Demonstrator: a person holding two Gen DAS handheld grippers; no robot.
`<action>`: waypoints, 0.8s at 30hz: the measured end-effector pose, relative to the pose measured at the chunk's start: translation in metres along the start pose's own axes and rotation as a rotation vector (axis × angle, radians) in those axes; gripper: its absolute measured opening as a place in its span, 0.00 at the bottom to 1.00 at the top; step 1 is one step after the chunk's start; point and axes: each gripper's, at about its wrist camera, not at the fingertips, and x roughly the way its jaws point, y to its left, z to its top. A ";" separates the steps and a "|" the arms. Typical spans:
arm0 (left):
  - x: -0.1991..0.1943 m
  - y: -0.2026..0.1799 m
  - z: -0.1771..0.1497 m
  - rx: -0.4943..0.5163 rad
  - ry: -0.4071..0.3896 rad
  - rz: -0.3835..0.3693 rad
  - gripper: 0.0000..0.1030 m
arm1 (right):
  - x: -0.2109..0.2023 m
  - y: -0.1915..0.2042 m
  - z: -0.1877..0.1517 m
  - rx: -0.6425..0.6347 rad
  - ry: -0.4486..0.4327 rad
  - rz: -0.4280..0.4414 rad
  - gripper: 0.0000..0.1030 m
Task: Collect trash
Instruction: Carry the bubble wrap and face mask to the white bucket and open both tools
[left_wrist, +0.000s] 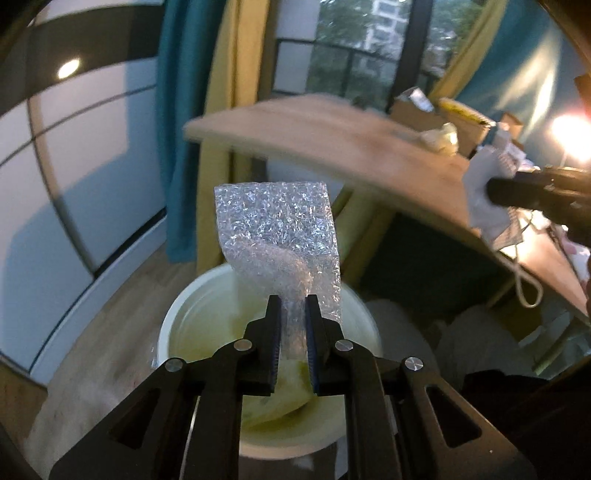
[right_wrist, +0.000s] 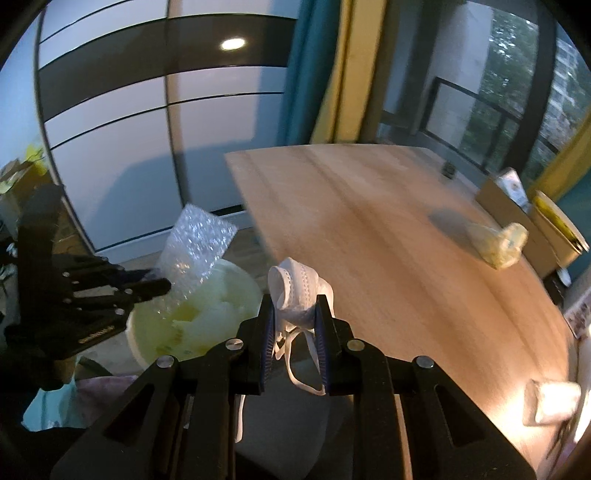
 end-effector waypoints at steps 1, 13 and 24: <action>0.003 0.006 -0.004 -0.011 0.015 0.007 0.13 | 0.003 0.004 0.001 -0.009 0.003 0.006 0.20; 0.036 0.038 -0.042 -0.113 0.155 -0.012 0.25 | 0.047 0.042 0.020 -0.095 0.066 0.077 0.20; 0.020 0.059 -0.047 -0.186 0.119 0.020 0.39 | 0.087 0.056 0.019 -0.094 0.171 0.127 0.24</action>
